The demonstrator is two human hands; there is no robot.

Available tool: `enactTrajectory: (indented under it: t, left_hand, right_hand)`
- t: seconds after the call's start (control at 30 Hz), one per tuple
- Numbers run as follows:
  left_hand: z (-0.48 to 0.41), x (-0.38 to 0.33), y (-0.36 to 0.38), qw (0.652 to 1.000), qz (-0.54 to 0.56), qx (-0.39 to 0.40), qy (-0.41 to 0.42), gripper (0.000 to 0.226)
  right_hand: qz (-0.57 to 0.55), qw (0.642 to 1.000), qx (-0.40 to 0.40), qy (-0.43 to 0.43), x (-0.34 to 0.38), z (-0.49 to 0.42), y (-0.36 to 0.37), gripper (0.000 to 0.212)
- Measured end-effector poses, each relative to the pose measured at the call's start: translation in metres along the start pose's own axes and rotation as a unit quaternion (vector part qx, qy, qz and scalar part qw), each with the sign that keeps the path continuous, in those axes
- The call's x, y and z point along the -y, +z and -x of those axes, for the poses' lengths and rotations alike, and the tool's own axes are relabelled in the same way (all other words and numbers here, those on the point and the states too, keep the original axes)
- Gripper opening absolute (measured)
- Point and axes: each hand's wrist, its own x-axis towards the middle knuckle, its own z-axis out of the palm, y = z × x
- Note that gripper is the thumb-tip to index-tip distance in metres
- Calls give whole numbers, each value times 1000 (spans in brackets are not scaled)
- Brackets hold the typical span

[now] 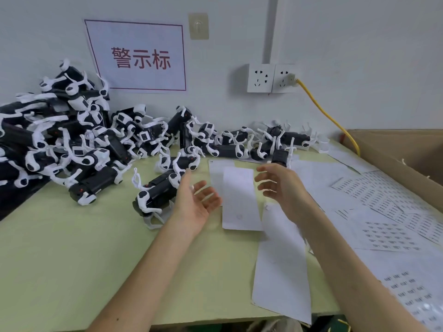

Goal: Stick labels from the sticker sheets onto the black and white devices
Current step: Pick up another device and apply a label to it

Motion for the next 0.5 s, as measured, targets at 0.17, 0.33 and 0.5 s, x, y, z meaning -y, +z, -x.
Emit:
enactTrajectory:
  t: [0.17,0.33,0.5]
  left_hand:
    - [-5,-1,-1,997,1,-46,55,39]
    - [-2,10,5,955,-277,-6,110,35]
    - [1,29,1,772,-580,45,257,43]
  right_hand:
    - [29,999,20,-10,-4,3,8,21]
    - [25,998,64,14,-4,5,10,19]
    - [2,989,144,26,-4,7,11,36]
